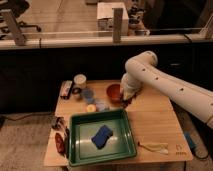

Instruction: Place grapes in red bowl

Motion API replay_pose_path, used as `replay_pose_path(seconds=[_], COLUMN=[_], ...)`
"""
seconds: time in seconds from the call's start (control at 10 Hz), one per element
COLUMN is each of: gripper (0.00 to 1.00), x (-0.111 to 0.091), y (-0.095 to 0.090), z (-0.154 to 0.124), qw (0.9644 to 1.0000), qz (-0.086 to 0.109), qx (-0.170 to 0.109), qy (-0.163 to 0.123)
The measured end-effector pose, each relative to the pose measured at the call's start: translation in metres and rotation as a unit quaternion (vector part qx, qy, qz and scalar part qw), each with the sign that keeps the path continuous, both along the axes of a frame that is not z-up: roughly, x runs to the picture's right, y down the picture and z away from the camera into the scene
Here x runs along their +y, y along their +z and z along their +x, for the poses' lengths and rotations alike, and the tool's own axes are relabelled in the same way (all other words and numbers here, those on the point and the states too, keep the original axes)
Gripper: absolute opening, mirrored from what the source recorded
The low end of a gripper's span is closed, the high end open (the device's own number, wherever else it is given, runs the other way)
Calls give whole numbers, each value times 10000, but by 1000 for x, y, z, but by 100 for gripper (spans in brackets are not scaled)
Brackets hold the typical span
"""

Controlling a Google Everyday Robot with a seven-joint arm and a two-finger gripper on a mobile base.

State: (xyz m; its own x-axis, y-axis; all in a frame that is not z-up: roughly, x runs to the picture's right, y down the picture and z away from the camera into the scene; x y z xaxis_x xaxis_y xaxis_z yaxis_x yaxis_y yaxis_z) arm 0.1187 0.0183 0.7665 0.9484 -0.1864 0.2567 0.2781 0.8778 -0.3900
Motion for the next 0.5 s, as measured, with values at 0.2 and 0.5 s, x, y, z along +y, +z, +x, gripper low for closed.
replay_pose_path(seconds=[0.2, 0.5], gripper=[4, 4], x=[-10, -28], y=[5, 14], z=[-7, -28], qw=[9999, 9996], qz=[73, 188], qx=[-78, -201], qy=[3, -12])
